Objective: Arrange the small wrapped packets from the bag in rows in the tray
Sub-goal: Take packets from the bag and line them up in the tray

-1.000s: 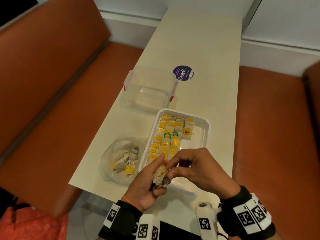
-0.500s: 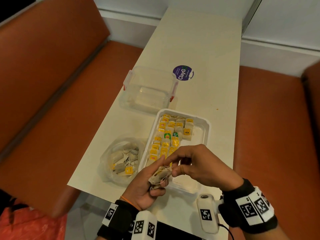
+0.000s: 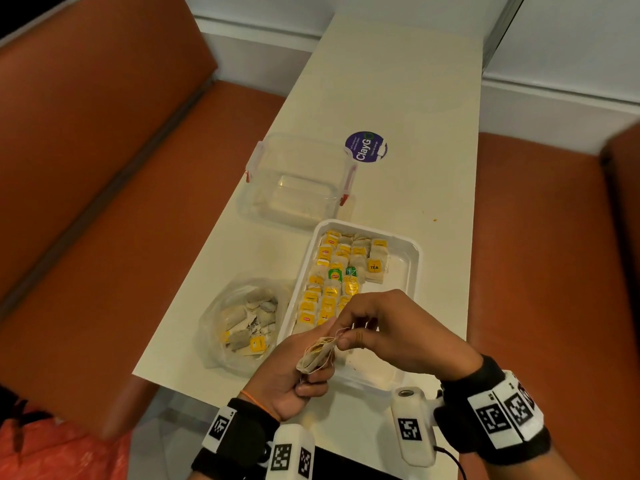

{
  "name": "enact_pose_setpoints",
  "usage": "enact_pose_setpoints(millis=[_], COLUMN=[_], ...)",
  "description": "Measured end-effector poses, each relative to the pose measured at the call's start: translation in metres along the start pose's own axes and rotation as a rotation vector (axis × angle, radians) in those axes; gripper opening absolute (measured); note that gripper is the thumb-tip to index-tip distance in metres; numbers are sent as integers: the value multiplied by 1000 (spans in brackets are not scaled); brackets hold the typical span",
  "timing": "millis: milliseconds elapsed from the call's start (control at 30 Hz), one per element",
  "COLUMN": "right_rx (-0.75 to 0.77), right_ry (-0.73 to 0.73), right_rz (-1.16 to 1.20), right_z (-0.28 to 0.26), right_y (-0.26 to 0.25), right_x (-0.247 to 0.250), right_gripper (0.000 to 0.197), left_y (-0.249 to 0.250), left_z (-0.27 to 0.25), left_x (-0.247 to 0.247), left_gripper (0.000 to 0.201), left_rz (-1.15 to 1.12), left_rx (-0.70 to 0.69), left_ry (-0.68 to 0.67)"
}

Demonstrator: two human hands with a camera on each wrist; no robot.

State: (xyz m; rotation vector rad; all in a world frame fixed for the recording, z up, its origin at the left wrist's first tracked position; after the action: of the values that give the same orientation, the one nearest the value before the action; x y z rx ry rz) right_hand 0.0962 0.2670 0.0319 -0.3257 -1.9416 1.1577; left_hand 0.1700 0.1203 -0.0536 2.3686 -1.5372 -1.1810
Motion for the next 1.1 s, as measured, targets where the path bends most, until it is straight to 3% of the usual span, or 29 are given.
enact_pose_setpoints(millis=[267,467,767,967,1100], right_rx=[-38,-55,-103,-156,-161], right_ry=[35,68,108,117,113], right_rz=[64,126,264,362,418], right_z=[0,-4,-9,-12,-13], right_y=[-1,-7,-3,7,9], right_x=[1,5,4,4,3], right_gripper=[1,1,5,15,42], left_y=[3,2,6,9,8], left_z=[-3,0,-4,-7,-7], left_x=[3,9,3,1,0], left_gripper=[49,36,93,77,67], left_rz=[-139,-222,-321,-160,-55], left_rx=[59,20,-98,-203,-233], left_ry=[-8,33,-69,33,86])
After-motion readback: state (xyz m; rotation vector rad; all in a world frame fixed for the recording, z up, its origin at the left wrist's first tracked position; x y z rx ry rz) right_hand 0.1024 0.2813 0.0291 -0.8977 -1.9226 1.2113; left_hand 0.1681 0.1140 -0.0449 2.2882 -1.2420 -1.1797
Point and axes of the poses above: each hand's wrist, its own z-axis towards the middle knuckle, its own x-axis out of the back of the hand, y = z × x, the point moved 4 cm from there along z, towards the middle knuckle, and after that the axes turned 5 degrees about y, right-handed, at the moved point
